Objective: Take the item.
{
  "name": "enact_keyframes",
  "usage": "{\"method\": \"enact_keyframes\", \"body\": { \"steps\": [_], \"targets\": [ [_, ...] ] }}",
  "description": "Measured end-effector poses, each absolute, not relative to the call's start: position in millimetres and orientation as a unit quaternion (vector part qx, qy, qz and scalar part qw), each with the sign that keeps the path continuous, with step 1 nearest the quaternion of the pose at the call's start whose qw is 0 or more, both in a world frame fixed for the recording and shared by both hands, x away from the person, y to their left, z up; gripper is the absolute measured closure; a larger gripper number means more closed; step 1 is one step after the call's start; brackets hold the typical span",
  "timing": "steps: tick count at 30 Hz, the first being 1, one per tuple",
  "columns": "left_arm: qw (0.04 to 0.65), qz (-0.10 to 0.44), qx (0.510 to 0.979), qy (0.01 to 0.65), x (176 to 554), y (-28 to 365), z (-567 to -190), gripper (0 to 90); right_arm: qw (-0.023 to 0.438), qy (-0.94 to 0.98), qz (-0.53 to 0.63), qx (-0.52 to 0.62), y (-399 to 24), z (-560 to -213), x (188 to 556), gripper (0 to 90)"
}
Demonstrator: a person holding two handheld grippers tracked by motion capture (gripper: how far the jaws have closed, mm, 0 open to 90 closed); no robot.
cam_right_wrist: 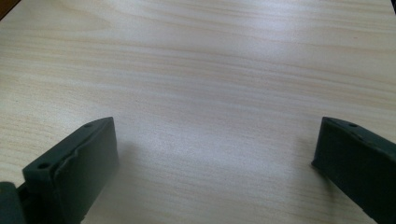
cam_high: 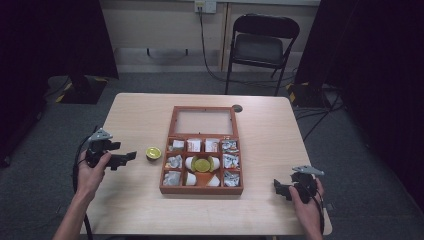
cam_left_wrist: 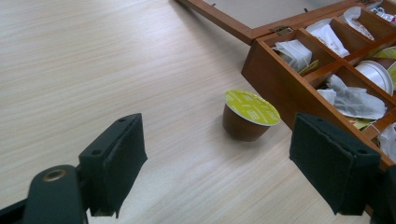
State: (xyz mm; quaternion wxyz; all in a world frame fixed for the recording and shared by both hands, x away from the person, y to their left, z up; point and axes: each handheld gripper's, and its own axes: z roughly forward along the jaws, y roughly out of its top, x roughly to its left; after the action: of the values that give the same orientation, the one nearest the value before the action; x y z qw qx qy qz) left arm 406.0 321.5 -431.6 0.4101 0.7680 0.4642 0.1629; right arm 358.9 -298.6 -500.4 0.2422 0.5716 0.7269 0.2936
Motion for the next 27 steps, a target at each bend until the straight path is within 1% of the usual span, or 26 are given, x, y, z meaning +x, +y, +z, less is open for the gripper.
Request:
{"method": "enact_keyframes", "body": {
  "steps": [6,9,16,21,27],
  "targets": [
    [0.408,0.171,0.758,0.480,402,335,-433,18.4,0.242,0.727,0.294,0.572,-299,-500,359,0.0],
    [0.392,0.185,0.751,0.498,402,342,-438,18.8,0.242,0.727,0.294,0.572,-299,-500,359,0.0],
    [0.369,0.197,0.752,0.509,404,347,-447,19.0,0.242,0.727,0.294,0.572,-299,-500,359,0.0],
    [0.347,0.207,0.753,0.520,408,350,-462,19.1,0.242,0.727,0.294,0.572,-299,-500,359,0.0],
    [0.332,0.203,0.750,0.535,410,355,-480,19.0,0.242,0.727,0.294,0.572,-299,-500,359,0.0]
  ]
}}
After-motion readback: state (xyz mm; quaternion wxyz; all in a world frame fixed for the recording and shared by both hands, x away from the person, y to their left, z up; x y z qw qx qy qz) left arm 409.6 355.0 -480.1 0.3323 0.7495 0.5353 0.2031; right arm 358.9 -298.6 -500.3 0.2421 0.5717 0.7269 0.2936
